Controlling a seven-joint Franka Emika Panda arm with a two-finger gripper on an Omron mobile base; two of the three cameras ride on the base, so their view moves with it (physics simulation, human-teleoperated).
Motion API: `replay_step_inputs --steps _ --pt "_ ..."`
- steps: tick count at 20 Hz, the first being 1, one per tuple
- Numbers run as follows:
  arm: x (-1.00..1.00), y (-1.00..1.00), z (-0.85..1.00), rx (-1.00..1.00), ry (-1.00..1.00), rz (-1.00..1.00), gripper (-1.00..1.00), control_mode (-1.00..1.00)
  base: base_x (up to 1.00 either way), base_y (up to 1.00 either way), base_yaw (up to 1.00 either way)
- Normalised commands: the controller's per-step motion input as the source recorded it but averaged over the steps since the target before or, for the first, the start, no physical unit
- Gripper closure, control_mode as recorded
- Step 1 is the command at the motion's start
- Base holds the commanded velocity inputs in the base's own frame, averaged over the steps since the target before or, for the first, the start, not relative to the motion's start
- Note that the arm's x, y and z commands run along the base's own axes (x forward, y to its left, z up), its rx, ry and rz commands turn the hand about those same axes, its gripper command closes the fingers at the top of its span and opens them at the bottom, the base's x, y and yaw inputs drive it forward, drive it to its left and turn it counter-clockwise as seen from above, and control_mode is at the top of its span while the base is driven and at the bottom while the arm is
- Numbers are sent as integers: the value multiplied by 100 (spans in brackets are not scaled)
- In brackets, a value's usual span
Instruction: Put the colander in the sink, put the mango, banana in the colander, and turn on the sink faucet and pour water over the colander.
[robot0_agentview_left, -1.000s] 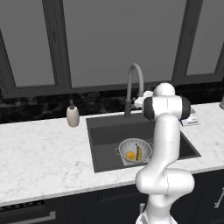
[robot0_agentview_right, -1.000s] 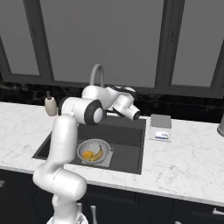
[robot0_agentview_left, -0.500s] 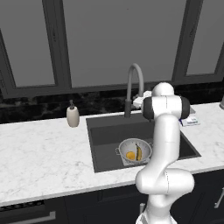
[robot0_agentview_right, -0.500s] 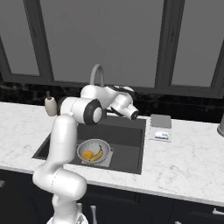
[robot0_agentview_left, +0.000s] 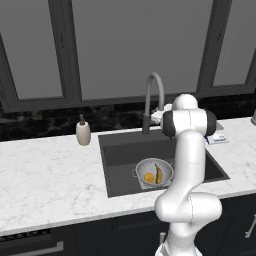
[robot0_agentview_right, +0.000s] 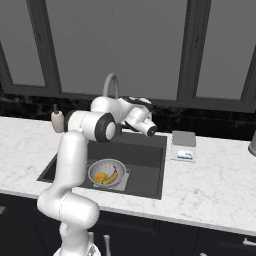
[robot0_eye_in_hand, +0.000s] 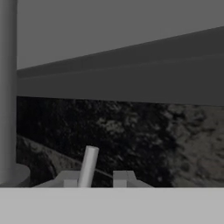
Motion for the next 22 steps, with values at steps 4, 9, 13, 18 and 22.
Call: replay_step_inputs --steps 4,9,13,18,22 --pt "30 -41 -19 0 0 0 100 -100 0 0 0" --pt "29 -49 -28 0 0 0 100 -100 0 0 0" --pt "32 -58 -30 1 0 0 100 -100 0 0 0" --pt "34 -64 -30 3 0 0 100 -100 0 0 0" --pt "33 -69 -29 4 0 0 100 -100 0 0 0"
